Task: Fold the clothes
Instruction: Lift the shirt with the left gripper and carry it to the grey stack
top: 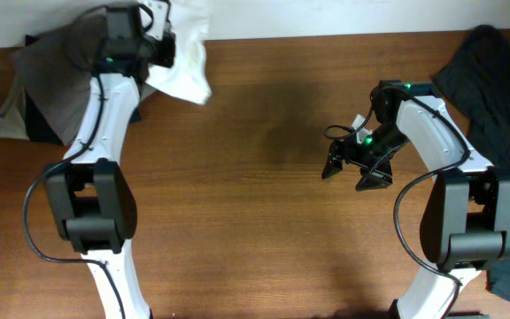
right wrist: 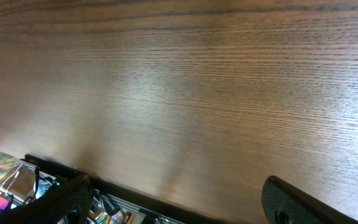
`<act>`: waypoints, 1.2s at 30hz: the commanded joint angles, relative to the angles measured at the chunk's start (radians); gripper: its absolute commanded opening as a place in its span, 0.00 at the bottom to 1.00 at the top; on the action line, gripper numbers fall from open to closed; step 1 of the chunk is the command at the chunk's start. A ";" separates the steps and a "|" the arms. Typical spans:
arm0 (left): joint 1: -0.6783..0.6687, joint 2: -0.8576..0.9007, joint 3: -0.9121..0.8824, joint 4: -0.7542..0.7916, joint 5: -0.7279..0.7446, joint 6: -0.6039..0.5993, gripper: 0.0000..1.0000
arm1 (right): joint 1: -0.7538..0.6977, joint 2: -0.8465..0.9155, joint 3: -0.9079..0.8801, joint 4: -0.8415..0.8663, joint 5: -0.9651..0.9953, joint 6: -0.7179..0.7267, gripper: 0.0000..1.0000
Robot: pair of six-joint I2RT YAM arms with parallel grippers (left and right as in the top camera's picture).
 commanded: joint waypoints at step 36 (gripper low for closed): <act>0.354 0.121 0.255 -0.304 -0.451 -0.431 0.07 | -0.002 -0.037 0.013 -0.017 -0.017 -0.008 0.90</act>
